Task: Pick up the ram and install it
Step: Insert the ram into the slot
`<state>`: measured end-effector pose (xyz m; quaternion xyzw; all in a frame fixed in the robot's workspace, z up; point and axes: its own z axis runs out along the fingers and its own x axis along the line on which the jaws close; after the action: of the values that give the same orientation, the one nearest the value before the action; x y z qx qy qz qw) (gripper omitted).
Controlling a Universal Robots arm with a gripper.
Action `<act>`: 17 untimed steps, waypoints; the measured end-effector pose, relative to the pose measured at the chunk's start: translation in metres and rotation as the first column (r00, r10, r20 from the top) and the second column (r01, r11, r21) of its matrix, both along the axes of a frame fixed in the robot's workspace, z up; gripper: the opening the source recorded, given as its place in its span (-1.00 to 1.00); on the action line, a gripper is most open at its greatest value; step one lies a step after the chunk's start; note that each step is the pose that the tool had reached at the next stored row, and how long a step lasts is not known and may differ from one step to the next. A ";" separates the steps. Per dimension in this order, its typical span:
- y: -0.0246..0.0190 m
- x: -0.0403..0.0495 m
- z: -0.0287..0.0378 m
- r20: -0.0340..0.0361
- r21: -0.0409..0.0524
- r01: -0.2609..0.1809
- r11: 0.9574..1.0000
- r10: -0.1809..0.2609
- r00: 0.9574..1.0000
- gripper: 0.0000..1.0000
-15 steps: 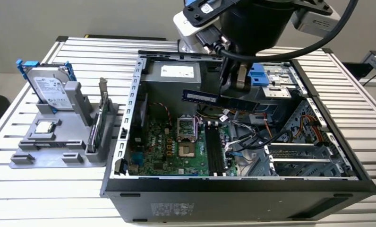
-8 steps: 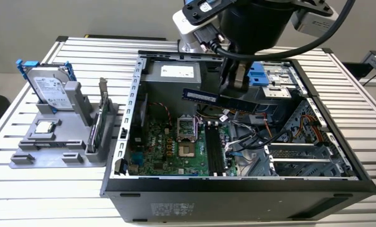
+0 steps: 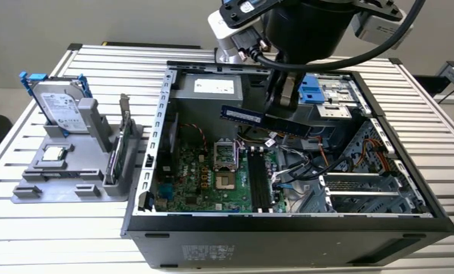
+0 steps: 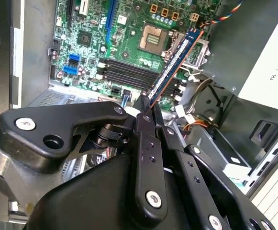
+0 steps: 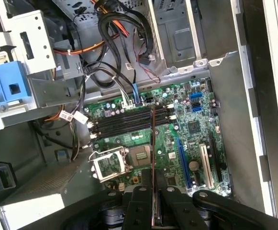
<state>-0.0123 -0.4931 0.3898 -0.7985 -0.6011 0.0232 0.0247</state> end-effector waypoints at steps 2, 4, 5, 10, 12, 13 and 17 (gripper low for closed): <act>0.0000 0.0000 0.0000 0.000 0.000 0.012 1.000 -0.012 1.000 -1.00; 0.0000 0.0000 0.0000 0.000 -0.001 0.023 1.000 -0.023 1.000 -1.00; 0.0000 0.0000 0.0000 0.000 -0.001 0.029 1.000 -0.029 1.000 -1.00; 0.0000 0.0000 0.0000 0.000 -0.002 0.056 0.998 -0.056 0.998 -1.00; 0.0000 0.0000 0.0000 0.000 -0.003 0.067 0.998 -0.067 0.998 -1.00; 0.0000 0.0000 0.0000 0.000 -0.003 0.073 0.997 -0.073 0.997 -1.00; 0.0000 0.0000 0.0000 0.000 -0.005 0.094 0.996 -0.094 0.996 -1.00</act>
<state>-0.0123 -0.4931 0.3898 -0.8258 -0.5630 0.0234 0.0239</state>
